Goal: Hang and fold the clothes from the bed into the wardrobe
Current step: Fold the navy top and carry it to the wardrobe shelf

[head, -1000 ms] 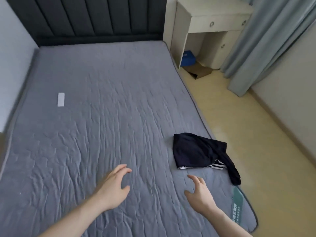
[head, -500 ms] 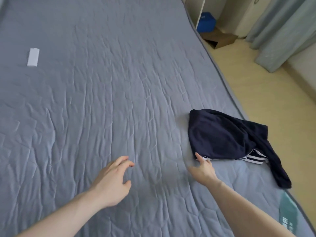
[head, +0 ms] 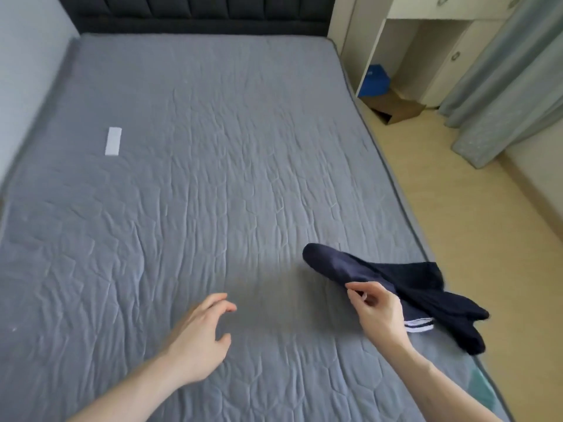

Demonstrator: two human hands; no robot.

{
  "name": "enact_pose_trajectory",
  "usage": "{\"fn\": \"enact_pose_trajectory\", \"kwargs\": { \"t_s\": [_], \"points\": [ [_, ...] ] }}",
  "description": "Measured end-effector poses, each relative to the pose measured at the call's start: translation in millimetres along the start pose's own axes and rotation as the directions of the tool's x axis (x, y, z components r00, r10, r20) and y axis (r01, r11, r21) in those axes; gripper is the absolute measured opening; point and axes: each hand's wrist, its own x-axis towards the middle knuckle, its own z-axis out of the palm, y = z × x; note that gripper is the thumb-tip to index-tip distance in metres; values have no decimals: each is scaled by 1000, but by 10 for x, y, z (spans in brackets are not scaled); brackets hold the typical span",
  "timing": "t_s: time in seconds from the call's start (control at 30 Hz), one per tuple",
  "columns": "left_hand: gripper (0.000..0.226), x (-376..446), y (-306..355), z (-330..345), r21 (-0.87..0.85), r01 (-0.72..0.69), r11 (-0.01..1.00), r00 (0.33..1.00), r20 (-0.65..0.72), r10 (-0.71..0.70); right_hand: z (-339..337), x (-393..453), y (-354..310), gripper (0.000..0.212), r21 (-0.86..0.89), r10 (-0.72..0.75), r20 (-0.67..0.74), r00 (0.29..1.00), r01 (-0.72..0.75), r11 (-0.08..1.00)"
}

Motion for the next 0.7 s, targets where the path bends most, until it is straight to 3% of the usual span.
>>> {"fn": "enact_pose_trajectory", "kwargs": {
  "t_s": [0.17,0.23,0.3,0.37,0.47,0.63,0.7],
  "points": [
    [54,-784,453,-938,-59,-27,998,999,-18,26,-567,-930,-1277,35,64,-77,160,984,68,996],
    [69,-1130,552,-1280,-108,3,994,1000,-17,-5,-739,-1304,-1730,38,92,-125,211,970,107,990],
    [95,-1526,595,-1586,-224,133,965,991,57,-124,-873,-1683,-2155,37,166,-171,247,954,132,977],
    [102,-1939,571,-1833,-415,302,858,950,207,-234,-967,-2053,-2554,33,251,-218,270,938,150,956],
    [61,-2569,409,-2013,-612,393,686,908,374,-186,-997,-2572,-3051,34,323,-314,283,906,219,921],
    [42,-3292,96,-2189,-929,290,230,957,276,-89,-978,-3241,-3506,51,362,-413,403,817,272,892],
    [32,-3475,47,-2312,-952,223,210,974,207,-92,-971,-3429,-3591,58,355,-424,459,781,276,893]
  ]
}}
